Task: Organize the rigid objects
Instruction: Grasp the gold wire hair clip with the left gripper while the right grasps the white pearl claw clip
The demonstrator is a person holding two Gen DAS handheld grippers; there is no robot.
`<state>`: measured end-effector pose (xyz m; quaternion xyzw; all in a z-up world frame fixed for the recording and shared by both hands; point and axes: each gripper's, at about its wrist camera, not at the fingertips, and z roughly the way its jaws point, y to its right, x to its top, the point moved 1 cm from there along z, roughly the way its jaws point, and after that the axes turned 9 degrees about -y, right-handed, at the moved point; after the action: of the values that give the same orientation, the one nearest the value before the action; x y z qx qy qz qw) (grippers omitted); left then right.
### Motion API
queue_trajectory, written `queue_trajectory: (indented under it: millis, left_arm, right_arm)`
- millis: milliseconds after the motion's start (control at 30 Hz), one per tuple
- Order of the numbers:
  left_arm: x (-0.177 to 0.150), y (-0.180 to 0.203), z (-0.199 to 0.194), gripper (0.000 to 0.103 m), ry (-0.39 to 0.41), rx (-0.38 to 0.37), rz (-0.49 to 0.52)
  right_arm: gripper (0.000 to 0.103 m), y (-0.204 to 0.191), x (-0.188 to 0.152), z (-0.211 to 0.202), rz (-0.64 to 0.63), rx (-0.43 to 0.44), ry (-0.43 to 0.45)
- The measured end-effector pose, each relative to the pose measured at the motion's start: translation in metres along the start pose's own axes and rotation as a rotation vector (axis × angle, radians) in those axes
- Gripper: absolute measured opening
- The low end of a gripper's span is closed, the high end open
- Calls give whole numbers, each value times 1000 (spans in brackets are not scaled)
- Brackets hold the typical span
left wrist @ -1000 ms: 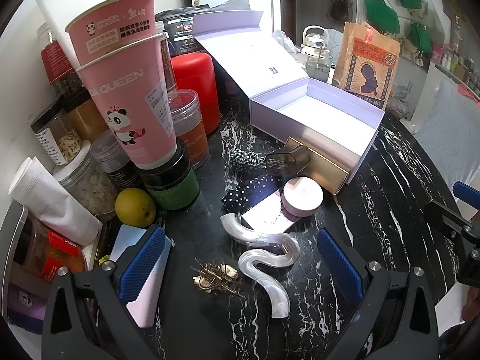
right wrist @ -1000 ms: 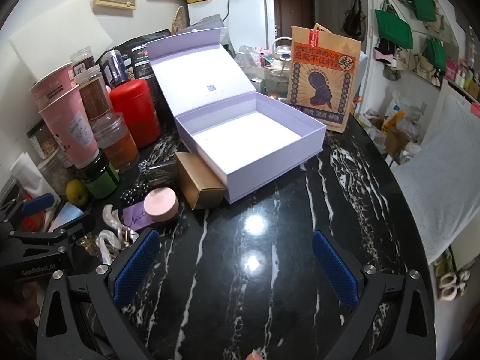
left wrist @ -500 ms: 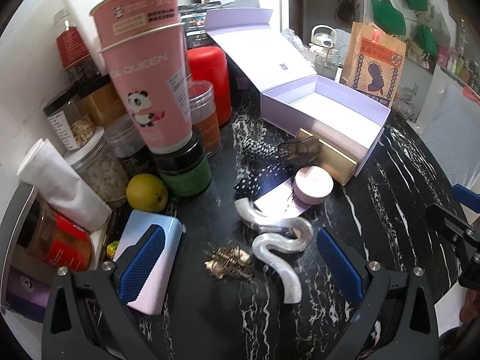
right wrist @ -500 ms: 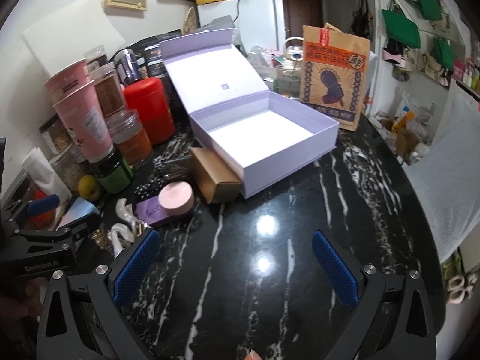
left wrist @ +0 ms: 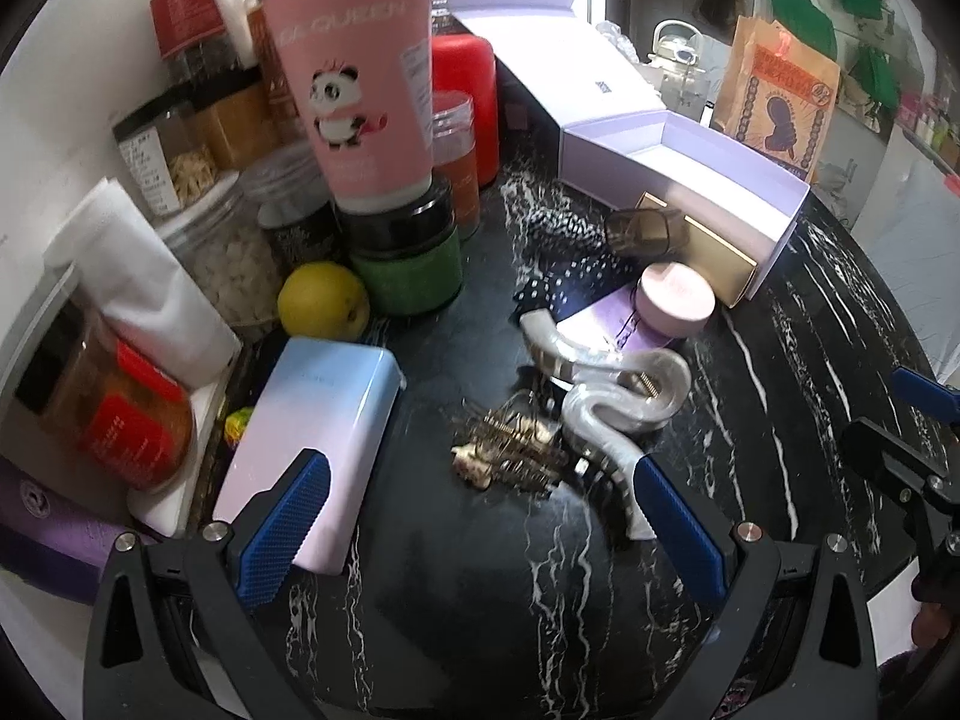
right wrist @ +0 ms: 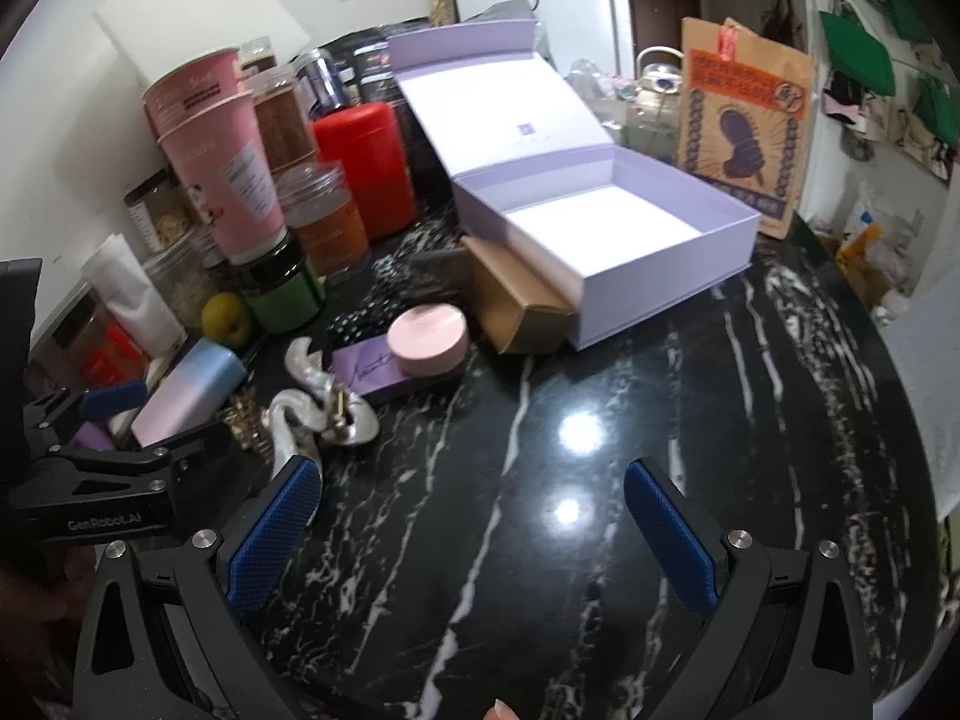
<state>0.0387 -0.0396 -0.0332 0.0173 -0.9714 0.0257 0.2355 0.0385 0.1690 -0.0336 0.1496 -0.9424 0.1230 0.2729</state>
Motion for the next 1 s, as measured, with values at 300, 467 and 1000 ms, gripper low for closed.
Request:
queue_trajectory:
  millis: [300, 467, 1000]
  left_arm:
    - [-7, -12, 20, 102, -16, -56, 15]
    - [-4, -12, 25, 97, 8, -60, 54]
    - [6, -11, 58, 64, -53, -159, 123]
  right_arm:
    - [103, -16, -5, 25, -45, 60, -54]
    - [103, -24, 0, 37, -67, 76, -73]
    - [103, -44, 26, 62, -195, 111, -102]
